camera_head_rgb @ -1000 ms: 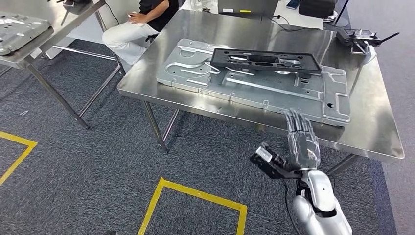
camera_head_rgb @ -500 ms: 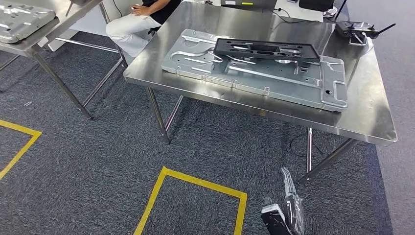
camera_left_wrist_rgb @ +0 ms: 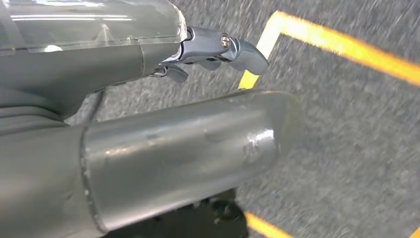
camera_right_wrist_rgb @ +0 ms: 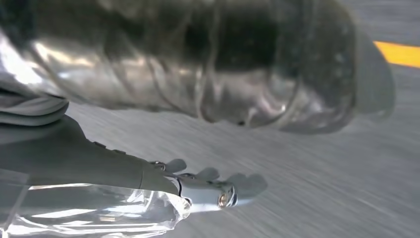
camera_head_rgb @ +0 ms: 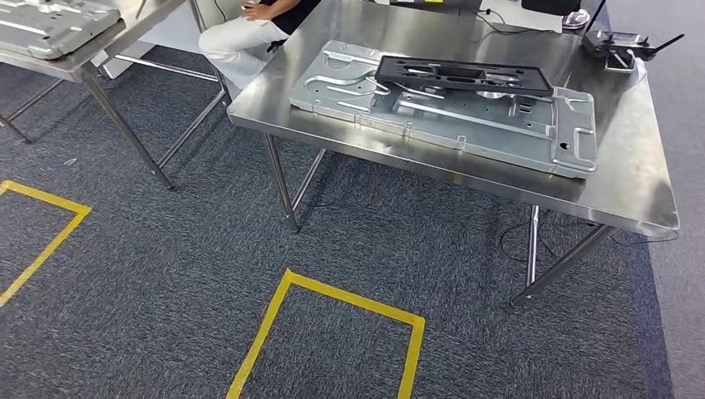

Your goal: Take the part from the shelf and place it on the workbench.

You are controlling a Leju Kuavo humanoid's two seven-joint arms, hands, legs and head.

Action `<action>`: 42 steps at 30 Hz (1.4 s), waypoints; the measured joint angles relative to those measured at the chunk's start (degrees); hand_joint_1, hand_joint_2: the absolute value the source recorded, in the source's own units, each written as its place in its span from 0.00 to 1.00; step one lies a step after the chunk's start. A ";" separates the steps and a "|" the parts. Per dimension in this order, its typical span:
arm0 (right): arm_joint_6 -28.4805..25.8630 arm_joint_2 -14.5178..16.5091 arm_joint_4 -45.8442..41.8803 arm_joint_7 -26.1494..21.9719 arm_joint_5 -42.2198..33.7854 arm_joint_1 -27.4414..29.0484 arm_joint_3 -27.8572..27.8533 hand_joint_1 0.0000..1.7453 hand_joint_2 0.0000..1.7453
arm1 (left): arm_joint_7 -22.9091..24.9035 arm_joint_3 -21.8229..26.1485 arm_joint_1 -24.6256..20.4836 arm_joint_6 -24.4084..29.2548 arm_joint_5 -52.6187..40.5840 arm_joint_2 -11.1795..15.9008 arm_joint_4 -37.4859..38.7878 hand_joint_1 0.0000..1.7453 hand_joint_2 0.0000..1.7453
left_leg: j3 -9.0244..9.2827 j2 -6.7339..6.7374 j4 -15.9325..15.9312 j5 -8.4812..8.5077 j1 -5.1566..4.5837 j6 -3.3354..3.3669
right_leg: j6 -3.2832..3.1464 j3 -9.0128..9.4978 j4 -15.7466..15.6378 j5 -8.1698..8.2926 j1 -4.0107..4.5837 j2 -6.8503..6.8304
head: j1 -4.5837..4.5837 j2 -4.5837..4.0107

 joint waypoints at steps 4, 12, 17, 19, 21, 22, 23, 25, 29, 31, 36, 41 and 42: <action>1.61 0.90 5.07 7.68 1.42 -0.62 -1.84 0.00 0.00 | 0.07 0.10 0.03 0.16 -0.05 -0.15 0.00 0.00 0.00 | -4.64 1.46 11.51 -7.38 0.30 -1.02 | -0.89 -0.68 -0.20 0.67 -0.10 -2.57 | -0.21 0.01; 2.20 1.59 8.76 9.48 1.90 -1.81 -3.10 0.00 0.00 | 0.04 0.25 0.03 0.23 -0.07 -0.15 0.00 0.00 0.00 | 4.38 5.29 0.08 -3.38 0.08 -0.55 | 0.29 -1.97 1.53 0.74 0.34 -6.88 | -0.18 -0.01; 4.80 1.78 9.42 13.28 2.10 -2.54 -3.40 0.00 0.00 | -0.01 0.28 0.18 0.61 -0.21 -0.31 0.00 0.00 0.00 | 3.56 3.34 -0.78 -2.32 0.30 1.54 | 1.87 -3.24 4.98 -2.07 0.29 -5.08 | -0.08 0.00; 5.59 1.83 9.70 13.90 2.17 -2.46 -3.47 0.00 0.00 | -0.02 0.28 0.12 0.85 -0.25 -0.37 0.00 0.00 0.00 | 2.95 2.43 -0.72 -1.81 0.17 2.15 | 2.02 -6.22 12.09 -6.43 0.14 -2.72 | -0.04 -0.01; 6.15 1.87 9.90 14.00 2.35 -2.37 -3.50 0.00 0.00 | 0.00 0.28 0.17 1.14 -0.27 -0.37 0.00 0.00 0.00 | 2.48 1.29 -0.55 -1.53 -0.05 2.34 | 1.98 -8.22 17.20 -8.09 0.13 -2.19 | -0.05 -0.01; 6.41 1.89 9.96 13.92 2.49 -2.32 -3.51 0.00 0.00 | 0.03 0.29 0.22 1.26 -0.30 -0.38 0.00 0.00 0.00 | 2.35 0.59 -0.41 -1.45 -0.13 2.32 | 1.86 -7.86 16.84 -7.18 0.13 -2.05 | -0.06 0.00; 6.62 1.92 10.00 13.78 2.65 -2.28 -3.51 0.00 0.00 | 0.07 0.31 0.25 1.38 -0.32 -0.40 0.00 0.00 0.00 | 2.28 -0.13 -0.24 -1.43 -0.21 2.30 | 1.63 -6.48 14.25 -5.28 0.15 -1.71 | -0.07 0.01; 6.95 1.95 10.02 13.36 2.99 -2.15 -3.51 0.00 0.00 | 0.15 0.33 0.21 1.50 -0.35 -0.58 0.00 0.00 0.00 | 2.06 -1.43 0.17 -1.41 -0.38 2.15 | 0.85 -2.77 6.61 -1.57 0.18 0.54 | -0.08 0.01; 7.31 1.96 10.05 12.95 3.49 -2.47 -3.51 0.00 0.00 | 0.44 0.46 0.13 1.84 -0.34 -0.88 0.00 0.00 0.00 | 0.94 -3.67 0.40 -0.80 -0.10 0.73 | 0.03 -0.85 1.61 -0.42 0.36 1.97 | -0.09 0.01; 7.70 2.09 10.05 13.00 3.66 -2.57 -3.51 0.00 0.00 | 0.71 0.61 0.24 2.01 -0.29 -0.84 -0.01 0.00 0.00 | 0.38 -2.97 1.17 -1.31 -0.10 0.14 | -0.35 -0.53 0.69 0.18 0.08 0.55 | -0.12 0.01; 8.01 2.24 10.23 13.11 3.90 -2.25 -3.52 0.00 0.00 | 0.95 0.71 0.17 2.18 -0.24 -0.89 -0.02 0.00 0.00 | -6.01 1.59 15.14 -8.32 0.47 -1.21 | -0.89 -0.75 0.10 0.63 -0.08 -3.80 | -0.28 0.00; 7.99 2.24 10.29 13.12 3.91 -2.37 -3.53 0.00 0.00 | 0.97 0.92 0.27 2.29 -0.23 -0.85 -0.02 0.00 0.00 | 1.67 4.67 2.43 -2.55 0.85 -1.62 | 0.26 -0.99 1.21 -0.05 -0.19 -6.98 | -0.28 -0.01; 7.99 2.25 10.29 13.12 3.91 -2.45 -3.53 0.00 0.00 | 0.97 0.96 0.23 2.30 -0.24 -0.85 -0.02 0.00 0.00 | 2.50 5.14 0.72 -2.28 0.71 -1.36 | 0.64 -0.95 1.38 -0.16 -0.09 -7.41 | -0.28 0.00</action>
